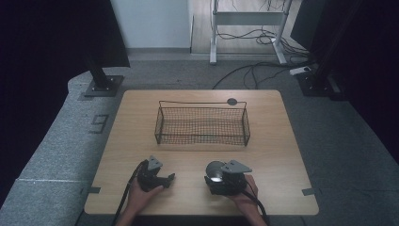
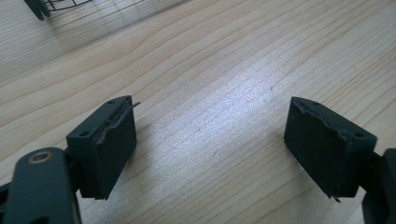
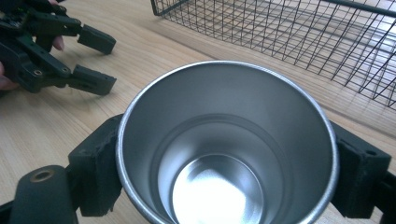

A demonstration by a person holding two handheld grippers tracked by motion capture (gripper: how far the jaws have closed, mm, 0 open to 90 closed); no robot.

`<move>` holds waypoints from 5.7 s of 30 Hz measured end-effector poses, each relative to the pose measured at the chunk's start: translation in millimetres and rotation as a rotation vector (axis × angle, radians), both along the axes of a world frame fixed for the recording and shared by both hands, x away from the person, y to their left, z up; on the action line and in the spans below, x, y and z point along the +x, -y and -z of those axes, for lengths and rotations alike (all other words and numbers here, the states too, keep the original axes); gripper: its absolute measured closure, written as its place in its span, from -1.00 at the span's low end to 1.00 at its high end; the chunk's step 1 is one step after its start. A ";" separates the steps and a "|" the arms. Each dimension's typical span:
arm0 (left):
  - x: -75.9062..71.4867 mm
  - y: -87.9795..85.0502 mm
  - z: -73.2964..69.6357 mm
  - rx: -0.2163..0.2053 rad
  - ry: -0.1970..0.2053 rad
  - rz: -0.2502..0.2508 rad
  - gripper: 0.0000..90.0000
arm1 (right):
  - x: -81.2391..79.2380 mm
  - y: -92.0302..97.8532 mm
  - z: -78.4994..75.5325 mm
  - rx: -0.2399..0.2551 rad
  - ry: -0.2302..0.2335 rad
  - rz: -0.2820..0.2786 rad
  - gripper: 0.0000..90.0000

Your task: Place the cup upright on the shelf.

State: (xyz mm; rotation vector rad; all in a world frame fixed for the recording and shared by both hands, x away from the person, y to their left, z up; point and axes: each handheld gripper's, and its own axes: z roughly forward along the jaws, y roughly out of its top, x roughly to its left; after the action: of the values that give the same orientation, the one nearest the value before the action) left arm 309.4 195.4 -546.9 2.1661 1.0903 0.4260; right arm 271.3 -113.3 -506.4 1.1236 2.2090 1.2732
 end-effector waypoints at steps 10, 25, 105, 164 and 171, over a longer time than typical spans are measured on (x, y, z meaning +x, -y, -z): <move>0.0 0.0 0.0 -0.001 0.000 0.000 -0.62 | -5.3 7.1 -12.4 0.021 0.040 -0.002 -0.69; 0.0 0.1 0.0 -0.001 0.000 0.000 -0.62 | -4.8 16.5 -24.5 0.059 0.046 0.004 -0.69; -0.1 -0.1 0.0 0.001 0.000 0.001 -0.62 | 54.3 39.5 -101.6 0.091 0.111 0.023 -0.69; -0.2 0.0 -0.1 0.001 0.000 0.001 -0.62 | 124.4 36.3 -110.1 0.090 0.091 0.121 -0.69; -0.1 0.0 0.0 0.001 0.000 0.001 -0.62 | 134.9 35.8 -108.7 0.094 0.082 0.134 -0.69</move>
State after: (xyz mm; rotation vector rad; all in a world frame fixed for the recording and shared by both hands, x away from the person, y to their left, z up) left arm 309.3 195.4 -546.8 2.1673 1.0896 0.4265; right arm 406.2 -149.0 -397.7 1.2094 1.9982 1.3528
